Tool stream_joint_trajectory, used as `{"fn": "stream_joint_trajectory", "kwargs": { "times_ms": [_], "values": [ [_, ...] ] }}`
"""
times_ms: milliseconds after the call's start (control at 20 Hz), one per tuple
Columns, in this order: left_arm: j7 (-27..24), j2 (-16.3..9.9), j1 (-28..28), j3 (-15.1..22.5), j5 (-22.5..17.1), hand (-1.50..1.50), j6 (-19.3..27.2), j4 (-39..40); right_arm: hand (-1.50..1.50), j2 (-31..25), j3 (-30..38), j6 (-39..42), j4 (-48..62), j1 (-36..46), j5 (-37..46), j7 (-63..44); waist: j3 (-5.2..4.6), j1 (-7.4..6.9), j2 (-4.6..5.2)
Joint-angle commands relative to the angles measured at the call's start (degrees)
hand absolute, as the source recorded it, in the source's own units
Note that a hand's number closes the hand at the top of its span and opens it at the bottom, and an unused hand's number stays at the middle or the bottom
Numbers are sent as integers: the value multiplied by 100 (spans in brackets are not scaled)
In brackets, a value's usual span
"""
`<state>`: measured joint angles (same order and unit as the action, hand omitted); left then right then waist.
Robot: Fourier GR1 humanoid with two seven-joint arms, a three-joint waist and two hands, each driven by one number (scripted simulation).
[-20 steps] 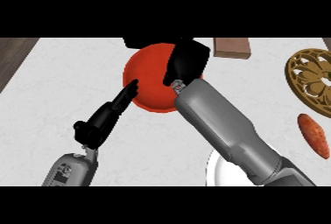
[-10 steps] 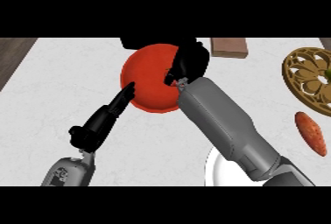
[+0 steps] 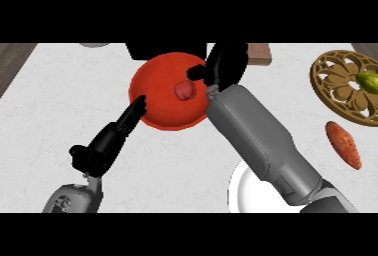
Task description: Pick the bell pepper from the plate and place it in the bowl
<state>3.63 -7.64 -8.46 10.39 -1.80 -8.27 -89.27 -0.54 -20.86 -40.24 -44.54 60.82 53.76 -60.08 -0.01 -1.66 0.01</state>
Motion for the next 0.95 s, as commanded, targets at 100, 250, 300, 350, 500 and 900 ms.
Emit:
{"fn": "stream_joint_trajectory", "kwargs": {
  "times_ms": [100, 250, 300, 350, 500, 900],
  "values": [
    [135, 29, 171, -51, 26, 0, 142, -197, -150, 52, 307, -982, -668, -604, 406, -1036, 2, 263, -88],
    [78, 16, 187, -197, -14, 0, 192, -81, -150, 38, 519, -1181, -1465, -1212, 591, -811, 3, 472, -134],
    [-8, -115, 349, -192, -15, 0, 68, -154, -150, -56, 491, -1170, -1737, -1519, 786, -775, 1, 469, -138],
    [-48, -47, 287, -219, 0, 0, 131, -44, -150, -260, 612, -1193, -1928, -1818, 766, -598, 1, 473, -106],
    [-102, -186, 437, -324, -101, 0, -9, -58, -150, -84, 477, -1179, -2962, -2783, 1068, -582, -3, 510, -119],
    [-44, -27, 359, -240, 36, 0, 134, -111, -150, -889, -150, -621, -6353, -5730, 705, -40, -3, 451, -73]
  ]
}}
